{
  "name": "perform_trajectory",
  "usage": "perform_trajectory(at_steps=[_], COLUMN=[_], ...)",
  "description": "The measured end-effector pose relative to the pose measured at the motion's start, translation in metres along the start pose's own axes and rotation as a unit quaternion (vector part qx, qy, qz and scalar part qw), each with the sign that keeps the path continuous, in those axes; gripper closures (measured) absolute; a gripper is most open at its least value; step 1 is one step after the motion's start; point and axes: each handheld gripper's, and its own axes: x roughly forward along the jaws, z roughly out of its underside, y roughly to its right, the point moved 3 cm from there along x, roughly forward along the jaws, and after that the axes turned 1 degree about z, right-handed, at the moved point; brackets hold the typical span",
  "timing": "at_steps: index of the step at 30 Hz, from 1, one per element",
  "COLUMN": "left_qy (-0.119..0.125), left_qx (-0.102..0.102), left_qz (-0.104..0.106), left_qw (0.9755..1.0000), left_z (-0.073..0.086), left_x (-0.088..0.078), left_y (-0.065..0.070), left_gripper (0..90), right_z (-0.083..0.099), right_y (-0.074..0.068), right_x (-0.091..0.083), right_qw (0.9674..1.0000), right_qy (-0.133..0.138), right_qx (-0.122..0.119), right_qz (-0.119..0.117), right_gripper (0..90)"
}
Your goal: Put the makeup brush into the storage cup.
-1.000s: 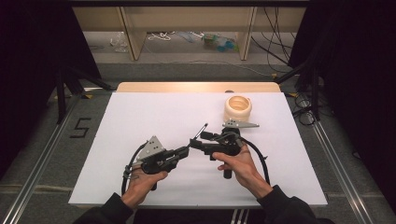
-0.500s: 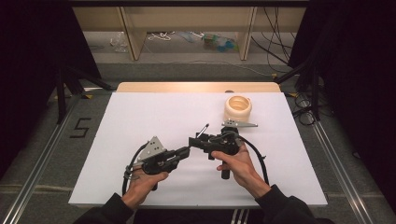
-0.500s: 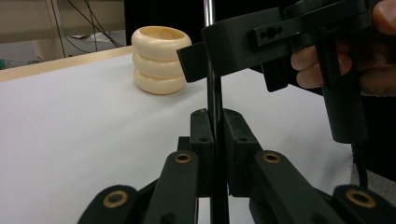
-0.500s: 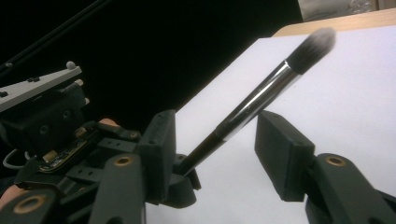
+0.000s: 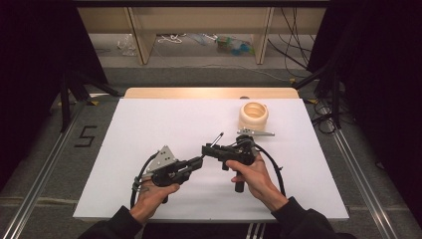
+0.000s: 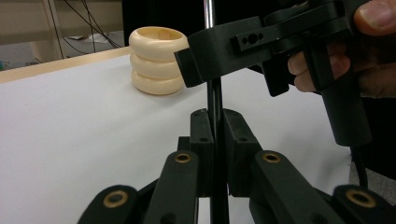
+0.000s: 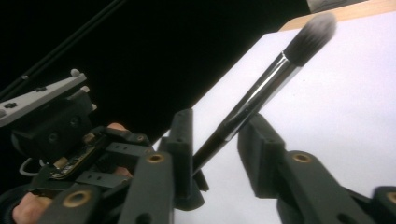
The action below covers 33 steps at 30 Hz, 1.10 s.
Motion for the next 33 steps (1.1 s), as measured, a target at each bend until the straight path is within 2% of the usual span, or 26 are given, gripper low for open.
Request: perform_trajectory(at_steps=[7, 8, 9, 16, 18, 19, 20, 21, 22, 23, 24, 25, 27, 32, 33], left_qy=[0.003, 0.004, 0.004, 0.007, 0.009, 0.012, 0.01, 0.01, 0.011, 0.015, 0.009, 0.006, 0.0, -0.008, -0.01], left_qx=[0.008, -0.001, 0.001, 0.011, 0.004, 0.005, 0.014, 0.014, 0.006, 0.004, 0.009, 0.006, 0.011, 0.011, 0.014], left_qz=[0.003, 0.0, 0.0, 0.009, 0.01, 0.015, 0.013, 0.013, 0.015, 0.019, 0.012, 0.012, 0.006, -0.001, -0.002], left_qw=[1.0, 1.0, 1.0, 0.9999, 0.9999, 0.9998, 0.9998, 0.9998, 0.9998, 0.9997, 0.9998, 0.9999, 0.9999, 0.9999, 0.9998], left_z=[-0.001, 0.0, 0.0, -0.001, -0.001, -0.002, -0.003, -0.003, -0.003, -0.003, -0.003, -0.003, -0.001, 0.0, 0.001], left_x=[0.0, 0.0, 0.0, 0.001, 0.0, 0.001, 0.0, 0.0, -0.001, 0.0, -0.001, 0.0, 0.0, 0.0, 0.0], left_y=[-0.001, -0.001, 0.0, -0.001, 0.0, 0.0, 0.0, 0.0, 0.001, 0.0, 0.0, -0.001, -0.003, -0.004, -0.005], left_gripper=[83.5, 83.5, 83.5, 82.2, 80.3, 76.8, 68.8, 67.5, 65.3, 62.7, 62.7, 58.1, 52.9, 43.2, 40.5], right_z=[-0.001, -0.001, -0.001, -0.003, -0.003, -0.004, -0.006, -0.006, -0.008, -0.008, -0.008, -0.009, -0.012, -0.013, -0.014], right_y=[0.0, 0.0, -0.002, -0.007, -0.011, -0.012, -0.015, -0.016, -0.016, -0.018, -0.018, -0.019, -0.02, -0.024, -0.023], right_x=[-0.001, -0.001, -0.002, -0.003, -0.003, -0.004, -0.004, -0.005, -0.005, -0.006, -0.006, -0.007, -0.008, -0.01, -0.011], right_qw=[0.9999, 0.9999, 0.9998, 0.9988, 0.9988, 0.9989, 0.9988, 0.9989, 0.9985, 0.9986, 0.9986, 0.9985, 0.9974, 0.9968, 0.996], right_qy=[0.008, 0.008, 0.008, 0.017, 0.017, 0.016, 0.018, 0.016, 0.021, 0.018, 0.018, 0.016, 0.02, 0.01, 0.01], right_qx=[0.005, 0.005, 0.012, 0.018, 0.007, 0.004, -0.006, -0.009, -0.025, -0.027, -0.027, -0.031, -0.06, -0.073, -0.085], right_qz=[-0.01, -0.01, -0.016, -0.042, -0.045, -0.045, -0.046, -0.044, -0.043, -0.042, -0.042, -0.042, -0.036, -0.032, -0.025], right_gripper=[74.7, 74.7, 75.3, 83.0, 83.7, 83.7, 83.8, 83.8, 83.8, 83.8, 83.8, 83.8, 83.8, 83.7, 83.8])
